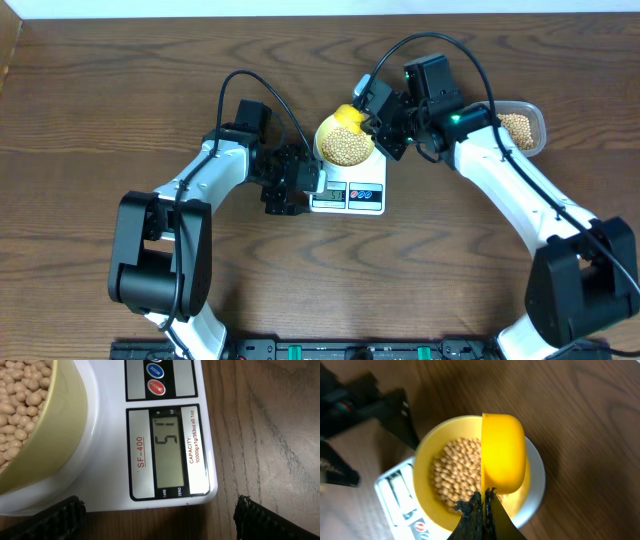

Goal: Scoop item into bowl and weigh 50g on scale
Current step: 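Tip the scoop with the right gripper to add soybeans into the bowl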

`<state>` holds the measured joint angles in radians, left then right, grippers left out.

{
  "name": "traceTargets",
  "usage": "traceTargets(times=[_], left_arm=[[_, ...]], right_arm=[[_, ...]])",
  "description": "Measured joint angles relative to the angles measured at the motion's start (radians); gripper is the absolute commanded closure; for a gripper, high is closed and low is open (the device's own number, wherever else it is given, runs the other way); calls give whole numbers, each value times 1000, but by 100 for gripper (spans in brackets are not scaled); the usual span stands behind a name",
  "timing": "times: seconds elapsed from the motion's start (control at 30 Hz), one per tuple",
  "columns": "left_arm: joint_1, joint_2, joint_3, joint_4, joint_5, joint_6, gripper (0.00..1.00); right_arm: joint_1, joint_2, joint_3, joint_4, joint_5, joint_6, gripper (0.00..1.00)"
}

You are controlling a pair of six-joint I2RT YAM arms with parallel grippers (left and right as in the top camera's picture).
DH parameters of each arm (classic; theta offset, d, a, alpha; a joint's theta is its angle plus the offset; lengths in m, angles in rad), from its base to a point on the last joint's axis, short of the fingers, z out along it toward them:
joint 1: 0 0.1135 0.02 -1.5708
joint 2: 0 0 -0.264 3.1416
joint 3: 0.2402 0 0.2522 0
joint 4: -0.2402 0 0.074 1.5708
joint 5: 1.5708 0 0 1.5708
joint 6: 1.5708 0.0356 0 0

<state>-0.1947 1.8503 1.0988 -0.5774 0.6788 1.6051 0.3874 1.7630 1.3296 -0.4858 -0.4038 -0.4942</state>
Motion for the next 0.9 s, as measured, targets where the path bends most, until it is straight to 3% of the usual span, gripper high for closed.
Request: traceTargets(times=[0.43,0.9], left_arm=[[0,0,0,0,0,0,2],[0,0,0,0,0,0,3]], right_arm=[[0,24,0,4,144,-47,99],[37,48,0,7,144,-91,99]])
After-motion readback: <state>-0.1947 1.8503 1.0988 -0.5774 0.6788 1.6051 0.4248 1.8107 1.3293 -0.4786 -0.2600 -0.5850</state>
